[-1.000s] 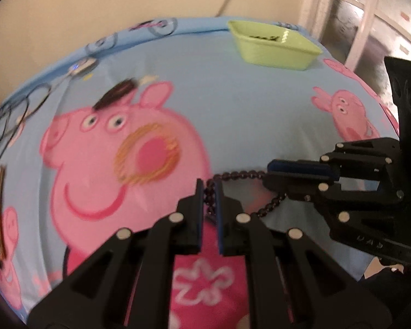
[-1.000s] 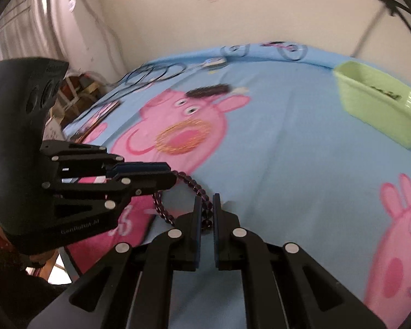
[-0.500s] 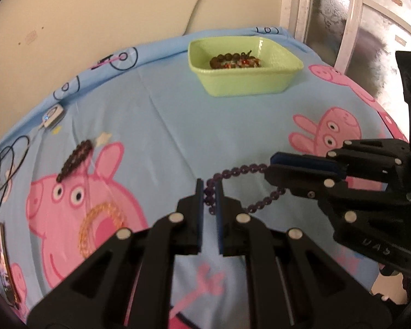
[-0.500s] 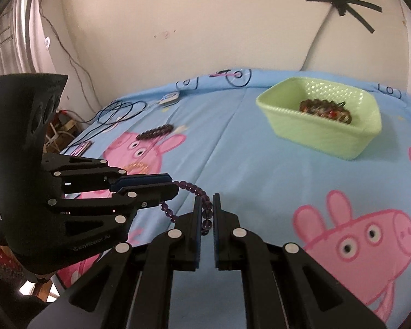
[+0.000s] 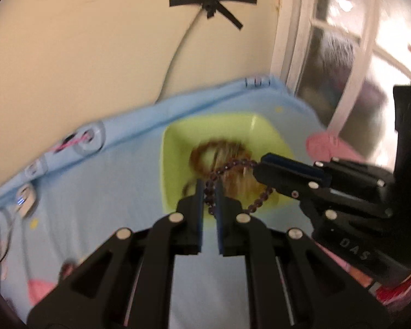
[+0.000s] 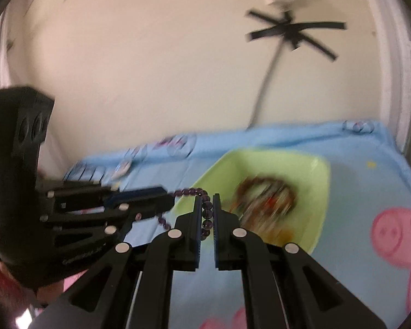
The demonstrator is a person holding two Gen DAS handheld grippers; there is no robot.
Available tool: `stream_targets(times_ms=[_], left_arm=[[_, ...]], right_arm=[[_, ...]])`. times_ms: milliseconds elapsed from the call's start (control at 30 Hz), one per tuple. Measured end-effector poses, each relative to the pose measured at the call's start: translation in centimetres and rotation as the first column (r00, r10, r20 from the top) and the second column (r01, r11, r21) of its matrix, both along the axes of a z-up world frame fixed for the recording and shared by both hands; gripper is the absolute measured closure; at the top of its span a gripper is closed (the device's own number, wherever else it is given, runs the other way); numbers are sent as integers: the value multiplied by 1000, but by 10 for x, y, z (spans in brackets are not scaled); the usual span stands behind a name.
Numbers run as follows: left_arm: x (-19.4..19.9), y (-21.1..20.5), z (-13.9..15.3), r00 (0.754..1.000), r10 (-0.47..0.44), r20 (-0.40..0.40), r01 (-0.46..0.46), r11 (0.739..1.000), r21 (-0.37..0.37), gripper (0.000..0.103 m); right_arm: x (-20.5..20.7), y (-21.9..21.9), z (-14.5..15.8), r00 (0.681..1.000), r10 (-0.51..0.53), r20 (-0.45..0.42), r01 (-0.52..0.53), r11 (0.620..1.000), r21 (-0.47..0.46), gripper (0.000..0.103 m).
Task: Organize jewelry
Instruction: 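Carry the purple bracelet with both tools over the basket and open both, then grasp the gold crystal bracelet with the left tool while the right tool grips it too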
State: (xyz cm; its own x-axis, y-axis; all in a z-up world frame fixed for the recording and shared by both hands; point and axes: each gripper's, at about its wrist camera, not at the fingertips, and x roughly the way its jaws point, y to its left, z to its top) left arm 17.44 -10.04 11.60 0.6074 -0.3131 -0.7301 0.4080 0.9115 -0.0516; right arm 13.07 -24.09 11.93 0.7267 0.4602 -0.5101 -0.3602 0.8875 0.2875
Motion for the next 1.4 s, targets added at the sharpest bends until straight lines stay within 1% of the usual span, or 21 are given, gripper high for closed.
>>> stream_targets(times_ms=[33, 67, 100, 200, 333, 400, 467, 567, 633, 767, 833, 867, 933, 967, 1000, 1067, 1133, 1167, 1200, 1333, 1400], left_arm=[[12, -1, -3, 1000, 9, -4, -9, 1000, -9, 93], [24, 0, -9, 999, 43, -13, -43, 999, 3, 86], [33, 6, -17, 994, 102, -36, -101, 995, 21, 85], [22, 28, -27, 990, 119, -69, -122, 992, -40, 85], [-25, 55, -43, 987, 154, -38, -154, 988, -15, 85], [-46, 64, -50, 984, 171, -45, -171, 985, 5, 85], [-71, 73, -60, 981, 187, -45, -186, 982, 32, 85], [-101, 79, -72, 979, 199, -48, -197, 979, 49, 85], [-118, 81, -78, 979, 200, -43, -198, 979, 44, 85], [-145, 81, -87, 979, 202, 18, -203, 975, 88, 85], [-152, 86, -86, 977, 211, 22, -212, 974, 75, 85], [-156, 91, -82, 972, 228, 49, -231, 971, 59, 85], [-161, 95, -79, 965, 251, 74, -255, 966, 46, 77], [-161, 97, -79, 961, 265, 77, -269, 962, 47, 62], [-161, 99, -79, 955, 286, 82, -291, 956, 49, 50], [-162, 104, -76, 948, 303, 98, -307, 951, 25, 47], [-165, 107, -73, 950, 291, 116, -293, 956, 3, 33], [-167, 106, -71, 954, 274, 124, -275, 961, -5, 21], [-167, 105, -71, 958, 257, 127, -258, 966, -10, 16], [-164, 94, -74, 964, 238, 119, -246, 968, 56, 12], [-164, 95, -74, 964, 239, 116, -247, 968, 53, 12]], right_arm=[[11, -5, -2, 1000, -26, 7, 26, 1000, 3, 103], [21, -11, -5, 998, -57, -4, 57, 998, -5, 103], [27, -17, -11, 994, -104, -30, 103, 995, -12, 103], [9, -30, -25, 991, -117, -71, 122, 990, 71, 102], [-34, -22, -43, 992, -80, -96, 92, 987, 132, 101], [-51, -11, -45, 992, -78, -95, 91, 985, 145, 101], [-69, -1, -47, 992, -89, -88, 101, 985, 140, 101], [-92, 23, -43, 994, -101, -38, 104, 991, 82, 101], [-102, 33, -48, 994, -97, -56, 100, 993, 65, 101], [-117, 38, -52, 986, -137, -98, 146, 985, 90, 101], [-122, 44, -55, 982, -153, -106, 161, 985, 68, 100], [-124, 47, -55, 981, -165, -102, 171, 984, 51, 98], [-125, 52, -57, 977, -186, -104, 190, 981, 28, 91], [-126, 53, -58, 976, -189, -111, 193, 981, 30, 84], [-126, 54, -60, 974, -192, -123, 198, 980, 32, 81], [-121, 53, -66, 966, -197, -167, 207, 977, 44, 72], [-114, 49, -76, 953, -188, -236, 211, 975, 73, 69], [-113, 41, -79, 951, -185, -247, 224, 965, 140, 67], [-113, 38, -81, 949, -190, -252, 234, 959, 160, 66], [-111, 43, -80, 955, -167, -247, 208, 966, 154, 55], [-109, 46, -79, 958, -152, -243, 192, 970, 148, 50]])
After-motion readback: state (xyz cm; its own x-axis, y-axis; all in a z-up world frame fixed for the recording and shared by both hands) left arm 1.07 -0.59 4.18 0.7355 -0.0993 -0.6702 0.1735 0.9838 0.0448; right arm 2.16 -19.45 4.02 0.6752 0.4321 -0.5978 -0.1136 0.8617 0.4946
